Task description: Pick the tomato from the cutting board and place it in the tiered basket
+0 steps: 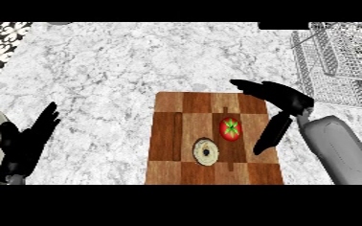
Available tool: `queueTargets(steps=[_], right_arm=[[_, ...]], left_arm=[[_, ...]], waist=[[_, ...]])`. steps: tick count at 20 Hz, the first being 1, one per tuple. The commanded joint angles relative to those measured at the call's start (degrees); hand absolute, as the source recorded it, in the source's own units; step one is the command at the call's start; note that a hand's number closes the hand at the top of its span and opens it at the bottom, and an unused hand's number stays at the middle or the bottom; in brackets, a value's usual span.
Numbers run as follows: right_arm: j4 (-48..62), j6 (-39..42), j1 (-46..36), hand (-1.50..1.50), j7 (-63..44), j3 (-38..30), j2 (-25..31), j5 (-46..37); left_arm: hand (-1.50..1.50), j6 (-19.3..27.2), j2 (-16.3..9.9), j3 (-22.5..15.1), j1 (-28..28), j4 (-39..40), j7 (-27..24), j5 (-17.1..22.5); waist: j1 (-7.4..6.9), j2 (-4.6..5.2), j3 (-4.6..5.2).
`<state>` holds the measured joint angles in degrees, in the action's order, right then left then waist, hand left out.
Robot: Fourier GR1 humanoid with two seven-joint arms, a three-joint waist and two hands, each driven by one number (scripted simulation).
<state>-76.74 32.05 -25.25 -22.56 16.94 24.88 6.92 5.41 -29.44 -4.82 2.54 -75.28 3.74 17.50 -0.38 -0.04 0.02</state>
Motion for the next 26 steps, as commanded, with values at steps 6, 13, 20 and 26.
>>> queueTargets(steps=[6,13,20,26], right_arm=[[-0.6,3.6,0.1,-1.5,-7.7,-0.3,-1.4,-6.2],[3.4,9.9,2.6,-1.5,-2.2,-6.8,-0.6,-7.3],[-0.8,15.4,5.8,-1.5,-3.7,-11.3,0.8,-5.8],[5.8,9.7,6.2,-1.5,4.7,-8.7,-6.8,-16.0]], left_arm=[[0.0,-0.9,3.0,1.6,-0.4,1.6,-1.3,-4.1],[0.0,-4.7,2.0,6.1,-0.9,-2.7,4.9,-3.2],[0.0,-3.7,6.8,5.9,3.4,-2.6,0.5,-8.1],[0.0,-5.7,6.0,8.7,-0.1,-6.1,8.3,-8.5]], waist=[[0.23,0.03,-0.01],[0.17,0.05,-0.03],[0.42,-0.05,-0.01],[0.22,0.02,-0.04]])
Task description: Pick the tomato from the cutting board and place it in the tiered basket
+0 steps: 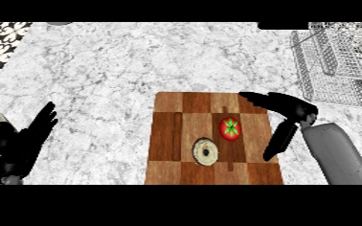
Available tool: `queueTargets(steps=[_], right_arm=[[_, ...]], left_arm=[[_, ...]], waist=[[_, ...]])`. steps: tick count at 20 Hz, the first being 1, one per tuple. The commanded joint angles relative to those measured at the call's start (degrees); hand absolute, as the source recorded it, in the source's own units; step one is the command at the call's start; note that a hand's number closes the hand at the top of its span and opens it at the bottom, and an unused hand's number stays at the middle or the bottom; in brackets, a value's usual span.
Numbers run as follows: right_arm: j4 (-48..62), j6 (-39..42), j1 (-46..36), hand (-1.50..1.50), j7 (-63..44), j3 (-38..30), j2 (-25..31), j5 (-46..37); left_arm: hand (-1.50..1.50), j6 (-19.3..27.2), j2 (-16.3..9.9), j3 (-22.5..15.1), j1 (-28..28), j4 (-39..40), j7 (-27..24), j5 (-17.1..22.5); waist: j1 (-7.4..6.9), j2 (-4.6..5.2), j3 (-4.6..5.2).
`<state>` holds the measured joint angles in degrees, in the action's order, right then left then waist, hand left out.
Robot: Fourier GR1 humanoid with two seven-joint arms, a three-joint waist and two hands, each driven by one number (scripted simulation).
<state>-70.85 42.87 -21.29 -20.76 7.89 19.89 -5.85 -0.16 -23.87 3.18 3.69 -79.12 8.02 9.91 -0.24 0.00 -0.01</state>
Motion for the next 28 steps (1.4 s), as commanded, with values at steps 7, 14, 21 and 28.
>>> queueTargets(steps=[7,14,21,28], right_arm=[[4.1,-2.2,-1.5,-1.5,4.3,-1.5,-5.6,-7.2],[12.6,-5.6,-3.3,-1.5,10.6,-1.0,-8.6,-12.5],[9.3,-5.3,-0.7,-1.5,7.7,0.4,-11.1,-14.1],[13.4,-4.3,-1.4,-1.5,11.7,1.4,-12.9,-14.9]], left_arm=[[0.0,-2.6,2.2,3.0,-2.2,-1.5,3.6,-3.0],[0.0,-2.3,4.7,3.5,-1.5,-0.5,0.4,-5.7],[0.0,-7.0,2.6,7.2,-3.3,4.5,-0.4,-4.3],[0.0,-5.7,4.1,6.9,-2.8,5.5,-2.9,-6.6]], waist=[[0.01,0.0,-0.01],[-0.19,0.07,-0.02],[0.05,0.06,0.0],[-0.04,0.14,0.01]])
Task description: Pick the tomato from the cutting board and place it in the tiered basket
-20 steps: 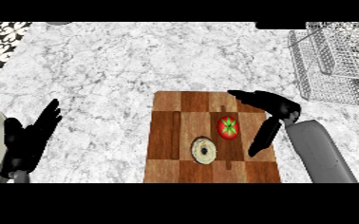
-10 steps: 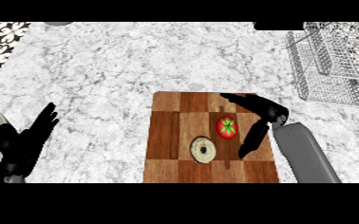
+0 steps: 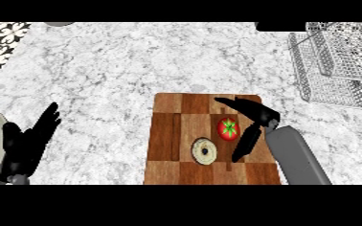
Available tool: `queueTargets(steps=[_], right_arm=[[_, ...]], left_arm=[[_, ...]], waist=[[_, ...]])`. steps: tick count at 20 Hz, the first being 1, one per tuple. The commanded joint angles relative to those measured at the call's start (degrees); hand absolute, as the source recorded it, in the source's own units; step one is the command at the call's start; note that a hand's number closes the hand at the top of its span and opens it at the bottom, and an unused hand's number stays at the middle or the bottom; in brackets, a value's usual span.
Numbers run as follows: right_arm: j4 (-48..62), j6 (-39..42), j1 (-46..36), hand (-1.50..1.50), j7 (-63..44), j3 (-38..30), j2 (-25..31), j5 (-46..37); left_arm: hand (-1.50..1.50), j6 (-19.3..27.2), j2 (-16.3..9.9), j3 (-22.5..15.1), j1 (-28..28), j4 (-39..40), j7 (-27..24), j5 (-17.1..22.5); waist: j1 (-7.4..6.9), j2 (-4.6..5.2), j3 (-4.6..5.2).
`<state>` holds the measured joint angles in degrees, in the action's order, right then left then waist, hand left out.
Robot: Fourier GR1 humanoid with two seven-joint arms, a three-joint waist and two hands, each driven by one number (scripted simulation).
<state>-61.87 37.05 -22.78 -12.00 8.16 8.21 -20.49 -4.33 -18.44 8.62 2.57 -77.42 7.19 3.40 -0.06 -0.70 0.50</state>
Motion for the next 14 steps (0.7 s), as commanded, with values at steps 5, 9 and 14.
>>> queueTargets(steps=[5,9,14], right_arm=[[2.5,-3.5,1.2,1.5,10.6,1.7,-1.8,-3.0],[-2.6,-3.6,3.7,1.5,9.0,-1.4,-1.0,-0.9],[-9.9,-5.1,4.6,1.5,2.2,-4.0,-1.3,-0.2]], left_arm=[[0.0,-1.3,0.5,0.8,-0.7,-0.2,0.1,0.2],[0.0,-0.7,1.0,1.0,1.8,-2.1,0.0,-1.1],[0.0,-2.0,0.2,2.7,1.8,-3.0,2.5,-0.8]], waist=[[-0.21,0.75,-0.51],[-0.03,0.66,-0.5],[0.07,0.6,-0.49]])
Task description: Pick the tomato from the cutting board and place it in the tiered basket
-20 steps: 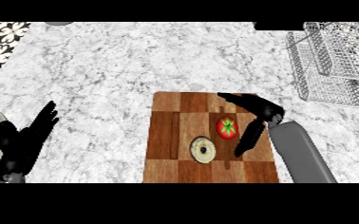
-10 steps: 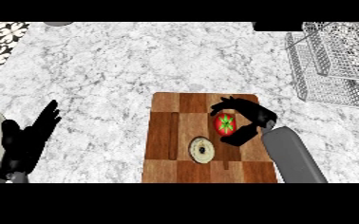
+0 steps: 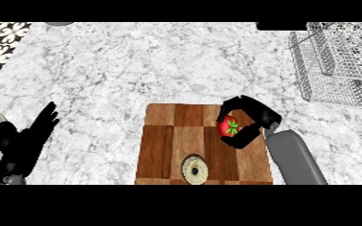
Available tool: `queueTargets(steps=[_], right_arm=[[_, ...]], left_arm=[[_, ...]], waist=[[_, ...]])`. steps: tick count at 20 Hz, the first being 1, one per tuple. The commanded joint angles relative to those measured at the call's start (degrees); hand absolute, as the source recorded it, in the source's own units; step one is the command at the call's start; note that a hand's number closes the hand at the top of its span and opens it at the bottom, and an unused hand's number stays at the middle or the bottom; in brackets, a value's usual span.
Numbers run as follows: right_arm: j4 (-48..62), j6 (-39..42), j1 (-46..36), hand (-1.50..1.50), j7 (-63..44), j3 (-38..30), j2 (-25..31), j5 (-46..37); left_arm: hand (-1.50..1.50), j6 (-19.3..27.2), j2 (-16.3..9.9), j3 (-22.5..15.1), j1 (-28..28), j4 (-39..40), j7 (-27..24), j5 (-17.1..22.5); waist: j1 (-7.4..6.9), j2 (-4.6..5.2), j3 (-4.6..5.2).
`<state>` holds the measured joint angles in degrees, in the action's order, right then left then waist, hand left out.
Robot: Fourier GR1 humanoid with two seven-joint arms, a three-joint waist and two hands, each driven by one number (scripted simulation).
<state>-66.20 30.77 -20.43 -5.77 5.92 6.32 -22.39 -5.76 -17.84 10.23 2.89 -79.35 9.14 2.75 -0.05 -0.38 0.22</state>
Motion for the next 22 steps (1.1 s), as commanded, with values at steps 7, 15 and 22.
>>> queueTargets(steps=[7,15,22], right_arm=[[-15.2,-18.2,0.1,1.5,-19.7,8.0,-1.9,-20.6],[-34.2,-23.0,0.5,1.5,-42.7,19.7,-5.3,-43.0],[-51.8,-12.8,-4.9,1.5,-54.1,17.5,-5.9,-49.8]], left_arm=[[0.0,-0.6,-0.5,1.0,0.7,1.4,-0.8,-0.4],[0.0,-1.3,-2.2,3.1,0.4,1.6,0.4,1.0],[0.0,-0.8,0.0,1.2,1.6,0.1,-1.4,-0.7]], waist=[[0.81,-0.89,0.16],[2.2,-0.93,-0.02],[0.42,0.04,-0.18]])
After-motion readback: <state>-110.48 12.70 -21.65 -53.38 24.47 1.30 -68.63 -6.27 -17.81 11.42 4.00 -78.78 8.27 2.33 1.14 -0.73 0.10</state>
